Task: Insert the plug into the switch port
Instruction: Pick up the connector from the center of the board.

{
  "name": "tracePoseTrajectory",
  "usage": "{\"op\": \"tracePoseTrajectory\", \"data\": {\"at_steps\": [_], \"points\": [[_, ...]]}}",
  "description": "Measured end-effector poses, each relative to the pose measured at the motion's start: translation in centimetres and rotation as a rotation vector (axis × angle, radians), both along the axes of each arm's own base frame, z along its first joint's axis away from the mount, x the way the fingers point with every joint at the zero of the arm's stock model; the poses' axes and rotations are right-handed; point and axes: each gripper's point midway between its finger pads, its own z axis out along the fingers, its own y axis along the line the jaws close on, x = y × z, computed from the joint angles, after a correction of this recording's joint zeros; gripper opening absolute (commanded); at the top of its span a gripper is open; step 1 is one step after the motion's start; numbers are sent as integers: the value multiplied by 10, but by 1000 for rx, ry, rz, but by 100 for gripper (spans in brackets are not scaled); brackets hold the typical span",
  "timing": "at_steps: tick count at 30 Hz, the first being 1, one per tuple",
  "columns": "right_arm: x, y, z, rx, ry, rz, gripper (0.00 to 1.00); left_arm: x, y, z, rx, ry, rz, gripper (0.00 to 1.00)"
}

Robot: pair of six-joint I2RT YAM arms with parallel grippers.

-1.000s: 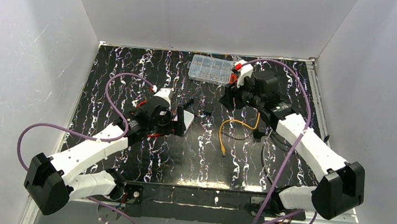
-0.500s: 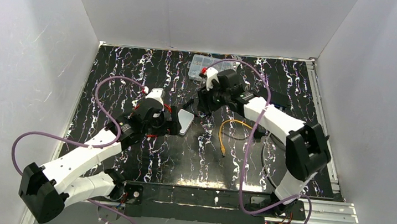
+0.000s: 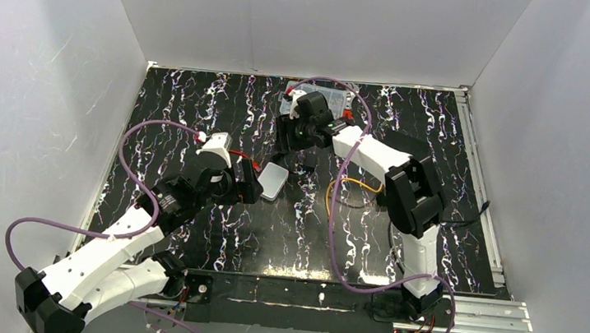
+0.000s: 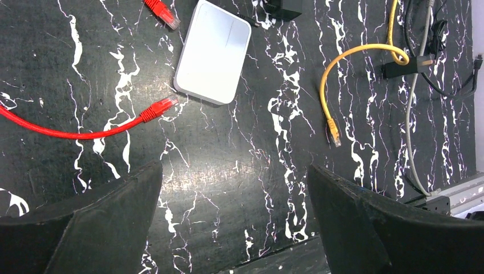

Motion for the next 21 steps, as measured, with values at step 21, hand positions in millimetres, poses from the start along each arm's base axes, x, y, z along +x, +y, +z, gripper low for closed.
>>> {"op": "tracePoseTrajectory", "data": {"at_steps": [21], "points": [[19, 19, -63, -101, 134, -348, 69, -9, 2, -10, 4, 30, -19, 98]]}}
